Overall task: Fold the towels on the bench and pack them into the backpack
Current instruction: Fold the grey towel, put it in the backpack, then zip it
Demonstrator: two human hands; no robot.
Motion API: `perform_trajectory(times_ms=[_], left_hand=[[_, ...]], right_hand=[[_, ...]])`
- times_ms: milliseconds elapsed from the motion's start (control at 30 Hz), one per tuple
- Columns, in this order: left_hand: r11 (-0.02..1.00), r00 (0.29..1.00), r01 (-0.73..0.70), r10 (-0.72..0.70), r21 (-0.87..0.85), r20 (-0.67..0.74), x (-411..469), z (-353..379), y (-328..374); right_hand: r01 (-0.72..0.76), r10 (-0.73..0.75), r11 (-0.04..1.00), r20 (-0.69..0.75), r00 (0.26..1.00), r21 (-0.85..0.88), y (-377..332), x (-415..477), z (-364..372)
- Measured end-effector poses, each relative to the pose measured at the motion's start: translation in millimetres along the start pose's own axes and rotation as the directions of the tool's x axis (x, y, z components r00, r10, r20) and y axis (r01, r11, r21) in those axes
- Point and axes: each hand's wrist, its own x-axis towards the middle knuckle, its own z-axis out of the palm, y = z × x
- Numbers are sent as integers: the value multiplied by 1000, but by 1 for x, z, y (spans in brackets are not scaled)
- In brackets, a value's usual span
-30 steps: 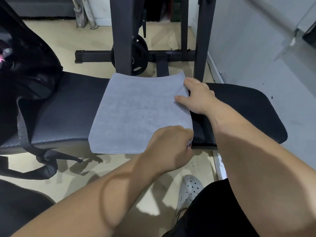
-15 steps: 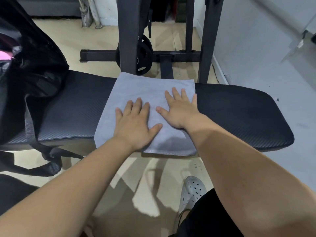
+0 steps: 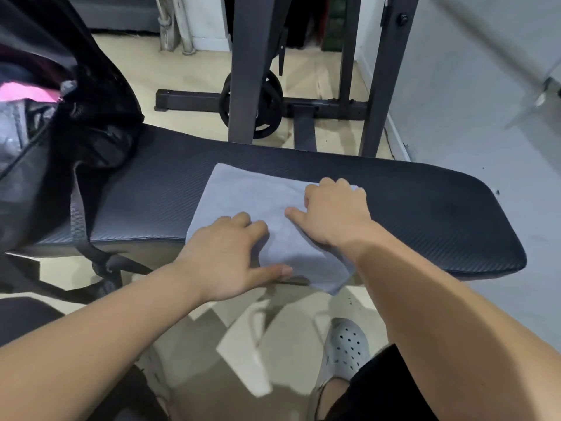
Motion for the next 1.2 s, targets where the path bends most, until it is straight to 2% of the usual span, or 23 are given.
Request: perform_trajectory(times_ms=[67,133,200,300,433,500,600,667,733,833,967,1200], left_hand=[[999,995,-12,15,37,-101,16,4,-13],[994,986,18,1,109,-168,39,8,-25],[992,991,83,-73,95,-112,57,12,-37],[983,984,177,-178,38,22,68,23,-52],[975,974,221,-222,11,54,65,27,-52],[972,971,227,-231,65,60,58,25,-48],[969,977,207,-199,133,-70,46,17,-47],[978,965,199,-185,62,-184,43,10,-52],[983,953,184,-185,-27,-239,45,6,-60],[982,959,186,-186,-21,-214,53,7,-73],[982,963,175,-156,74,-218,61,3,-79],[975,976,185,-168,119,-135,74,-17,-76]], right_hand=[[-12,13,1000,-84,996,9,4,6,13],[-35,35,997,-10,999,64,7,10,27],[-51,42,990,75,996,128,9,11,39],[-32,19,986,79,997,166,13,13,44],[24,-36,982,60,998,189,19,15,44],[47,-56,980,42,998,195,20,16,42],[51,-40,984,-67,997,172,21,22,35],[67,-47,991,-169,984,114,21,24,32],[66,-54,996,-196,979,57,20,25,30],[52,-44,998,-155,987,47,20,27,23],[60,-54,983,-39,998,173,21,26,12],[22,-48,971,106,993,236,22,28,-2]])
